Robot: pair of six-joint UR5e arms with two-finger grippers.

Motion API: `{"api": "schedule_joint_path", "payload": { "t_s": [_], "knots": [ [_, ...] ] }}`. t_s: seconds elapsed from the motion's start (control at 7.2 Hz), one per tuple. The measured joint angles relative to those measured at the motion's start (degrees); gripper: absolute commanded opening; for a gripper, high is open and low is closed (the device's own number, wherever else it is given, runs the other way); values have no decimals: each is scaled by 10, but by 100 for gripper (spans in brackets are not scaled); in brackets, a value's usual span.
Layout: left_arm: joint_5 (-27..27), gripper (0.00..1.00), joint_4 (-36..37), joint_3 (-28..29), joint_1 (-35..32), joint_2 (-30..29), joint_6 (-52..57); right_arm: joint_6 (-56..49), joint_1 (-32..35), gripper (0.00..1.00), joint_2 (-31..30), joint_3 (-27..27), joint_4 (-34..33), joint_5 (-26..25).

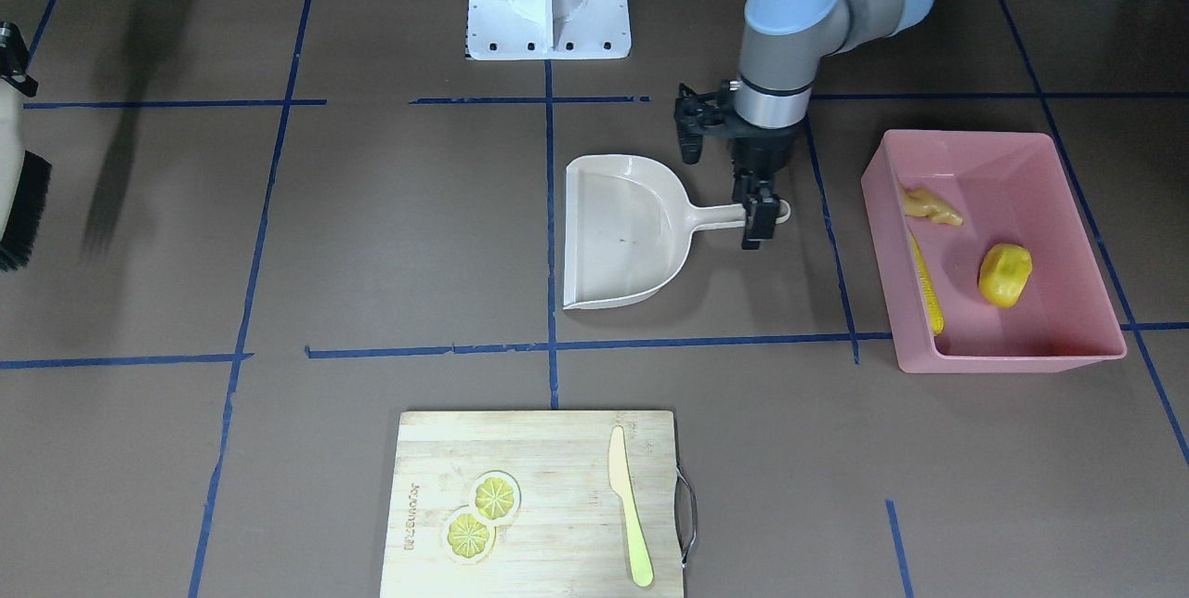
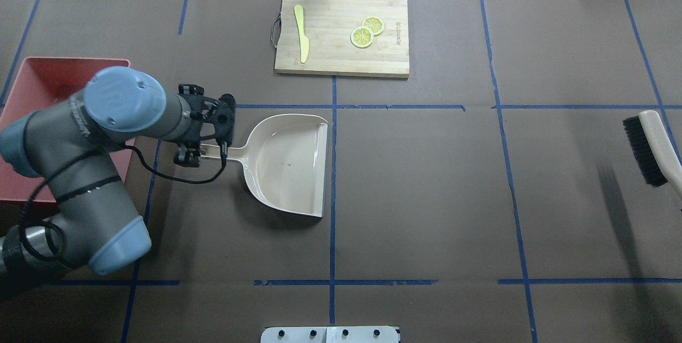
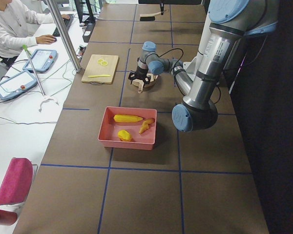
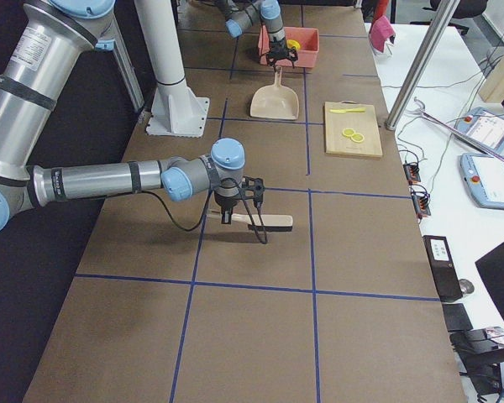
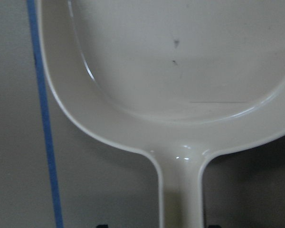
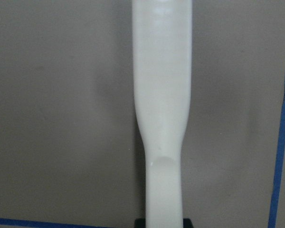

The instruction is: Sweep and dump trash into bin

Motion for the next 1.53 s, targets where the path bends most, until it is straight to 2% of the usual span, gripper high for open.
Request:
{"api": "schedule_joint_path", "payload": {
  "t_s": [0.14,0.28,0.56,0.83,1.25,1.39,1.53],
  "knots": [
    [-61,93,2,-5,-62,24,-1,2,-2,5,0,-21,28,0],
    [-136,98,4,-3,-131,51,0,8,-5,5,0,-37,53,0],
    [-223,99,4,-1,-222,99,4,19,-22,8,4,-56,68,0],
    [-243,99,2,0,-252,126,4,21,-50,8,8,-73,71,0],
    [-246,99,2,0,-255,130,-1,21,-79,14,13,-91,71,-5],
    [-246,99,2,1,-255,131,-1,21,-84,21,16,-97,72,-7],
    [-245,99,1,3,-254,130,-1,21,-88,34,18,-101,72,-7]
  ]
}}
